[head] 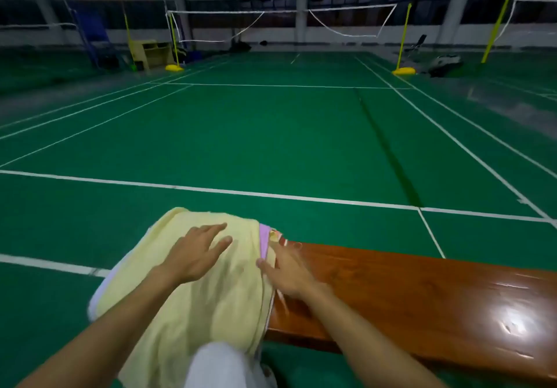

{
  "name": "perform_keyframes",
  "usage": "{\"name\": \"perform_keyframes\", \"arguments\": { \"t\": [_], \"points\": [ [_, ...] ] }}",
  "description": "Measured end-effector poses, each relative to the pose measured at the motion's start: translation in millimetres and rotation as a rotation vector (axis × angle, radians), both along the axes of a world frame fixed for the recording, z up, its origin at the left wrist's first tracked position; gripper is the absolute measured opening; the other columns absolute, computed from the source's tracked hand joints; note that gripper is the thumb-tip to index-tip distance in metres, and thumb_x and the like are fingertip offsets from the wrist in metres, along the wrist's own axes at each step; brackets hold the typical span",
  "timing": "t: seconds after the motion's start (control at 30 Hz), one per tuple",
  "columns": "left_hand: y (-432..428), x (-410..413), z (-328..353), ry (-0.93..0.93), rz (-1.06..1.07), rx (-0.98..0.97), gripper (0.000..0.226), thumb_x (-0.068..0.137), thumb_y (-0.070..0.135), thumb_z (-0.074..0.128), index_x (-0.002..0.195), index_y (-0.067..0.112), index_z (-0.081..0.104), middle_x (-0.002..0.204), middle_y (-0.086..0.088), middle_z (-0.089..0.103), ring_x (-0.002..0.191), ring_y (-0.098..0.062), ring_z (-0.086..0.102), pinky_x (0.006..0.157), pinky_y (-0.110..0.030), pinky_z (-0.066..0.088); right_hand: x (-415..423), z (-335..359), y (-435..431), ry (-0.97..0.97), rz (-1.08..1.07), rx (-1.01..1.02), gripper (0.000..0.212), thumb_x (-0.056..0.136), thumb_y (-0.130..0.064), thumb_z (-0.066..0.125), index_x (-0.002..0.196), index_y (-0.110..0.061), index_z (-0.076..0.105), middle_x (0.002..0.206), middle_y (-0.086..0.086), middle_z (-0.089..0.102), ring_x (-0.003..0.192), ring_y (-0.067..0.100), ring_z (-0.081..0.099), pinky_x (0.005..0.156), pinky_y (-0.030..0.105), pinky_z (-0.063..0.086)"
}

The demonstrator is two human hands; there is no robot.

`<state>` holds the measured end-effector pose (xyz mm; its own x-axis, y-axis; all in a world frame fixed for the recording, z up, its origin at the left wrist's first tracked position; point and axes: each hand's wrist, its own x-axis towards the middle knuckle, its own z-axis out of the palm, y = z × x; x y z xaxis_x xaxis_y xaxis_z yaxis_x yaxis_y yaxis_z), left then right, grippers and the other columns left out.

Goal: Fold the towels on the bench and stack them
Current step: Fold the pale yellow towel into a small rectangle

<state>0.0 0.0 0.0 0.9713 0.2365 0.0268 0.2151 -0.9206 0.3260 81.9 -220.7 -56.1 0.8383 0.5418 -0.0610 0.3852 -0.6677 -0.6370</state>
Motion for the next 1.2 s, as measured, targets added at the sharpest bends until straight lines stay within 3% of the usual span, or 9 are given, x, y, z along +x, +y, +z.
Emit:
{"name": "perform_keyframes", "arguments": {
  "t": [0.2, 0.3, 0.4, 0.57, 0.67, 0.77, 0.93, 1.07, 1.2],
  "points": [
    [54.2, -30.6, -56.4, 0.016, 0.070, 0.012, 0.032, 0.111, 0.029, 0.033, 0.119, 0.020, 0.063, 0.126, -0.003, 0.064, 0.116, -0.028, 0.056, 0.093, -0.040, 0.045, -27.9, -44.4, 45.5, 0.154, -0.420, 0.169, 0.015, 0.084, -0.030, 0.067, 0.096, -0.024, 0.060, 0.096, -0.003, 0.065, 0.091, 0.022, 0.063, 0.082, 0.040, 0.056],
    [79.4, -42.4, -64.9, -0.021, 0.204, 0.191, 0.031, 0.104, 0.013, 0.044, 0.133, 0.014, 0.057, 0.133, -0.006, 0.058, 0.116, -0.029, 0.052, 0.089, -0.043, 0.049, -30.8, -49.1, 48.3, 0.161, -0.528, 0.229, 0.007, 0.084, -0.025, 0.072, 0.084, -0.023, 0.066, 0.084, -0.006, 0.068, 0.082, 0.019, 0.065, 0.073, 0.033, 0.055],
    [89.8, -49.7, -61.7, 0.023, 0.469, 0.358, 0.026, 0.093, 0.003, 0.053, 0.119, 0.004, 0.056, 0.119, -0.015, 0.059, 0.108, -0.034, 0.053, 0.080, -0.044, 0.046, -31.3, -50.5, 44.7, 0.179, -0.591, 0.371, 0.016, 0.089, -0.021, 0.075, 0.079, -0.019, 0.063, 0.077, -0.005, 0.067, 0.075, 0.017, 0.064, 0.070, 0.032, 0.056],
    [107.9, -55.3, -60.6, 0.043, 0.630, 0.288, 0.012, 0.093, 0.007, 0.056, 0.093, 0.003, 0.067, 0.089, -0.014, 0.065, 0.086, -0.034, 0.058, 0.071, -0.043, 0.050, -28.8, -42.6, 28.3, 0.225, -0.667, 0.480, 0.016, 0.099, -0.020, 0.066, 0.085, -0.015, 0.058, 0.085, 0.001, 0.063, 0.079, 0.018, 0.061, 0.067, 0.030, 0.051],
    [99.6, -51.8, -50.6, -0.091, 0.599, 0.249, 0.019, 0.092, 0.008, 0.060, 0.081, 0.006, 0.075, 0.077, -0.014, 0.063, 0.076, -0.035, 0.053, 0.060, -0.039, 0.045, -24.3, -34.7, 16.9, 0.290, -0.725, 0.513, 0.015, 0.101, -0.022, 0.061, 0.087, -0.018, 0.055, 0.089, 0.002, 0.063, 0.084, 0.020, 0.062, 0.080, 0.041, 0.060],
    [74.4, -41.9, -38.0, -0.272, 0.536, 0.098, 0.017, 0.095, 0.011, 0.058, 0.085, 0.005, 0.069, 0.088, -0.018, 0.065, 0.082, -0.040, 0.057, 0.067, -0.044, 0.045, -8.1, -29.0, -5.6, 0.341, -0.819, 0.618, 0.014, 0.101, -0.017, 0.059, 0.088, -0.018, 0.052, 0.094, 0.006, 0.063, 0.086, 0.022, 0.061, 0.082, 0.047, 0.060],
    [0.3, 5.5, -14.1, -0.300, 0.414, -0.136, 0.013, 0.107, 0.026, 0.043, 0.103, 0.015, 0.051, 0.090, -0.010, 0.061, 0.088, -0.036, 0.055, 0.075, -0.042, 0.042, 43.1, -12.5, -93.6, 0.314, -0.901, 0.728, 0.024, 0.098, -0.008, 0.058, 0.080, -0.017, 0.046, 0.085, 0.006, 0.054, 0.083, 0.022, 0.049, 0.066, 0.034, 0.041],
    [-79.9, 59.1, -16.2, -0.249, 0.327, -0.345, 0.016, 0.108, 0.026, 0.039, 0.099, 0.017, 0.048, 0.086, -0.009, 0.061, 0.086, -0.038, 0.060, 0.075, -0.044, 0.047, 79.7, 0.2, -189.1, 0.348, -0.947, 0.807, 0.005, 0.101, -0.009, 0.062, 0.098, -0.009, 0.057, 0.096, 0.009, 0.061, 0.084, 0.021, 0.058, 0.069, 0.032, 0.048],
    [-155.2, 94.3, -29.2, -0.253, 0.304, -0.294, 0.021, 0.109, 0.026, 0.035, 0.097, 0.014, 0.049, 0.085, -0.005, 0.058, 0.082, -0.034, 0.055, 0.066, -0.038, 0.038, 97.4, -1.6, -269.8, 0.339, -0.972, 0.910, 0.011, 0.096, -0.007, 0.070, 0.086, -0.011, 0.065, 0.081, 0.006, 0.071, 0.076, 0.019, 0.062, 0.063, 0.029, 0.053]
  ]
}}
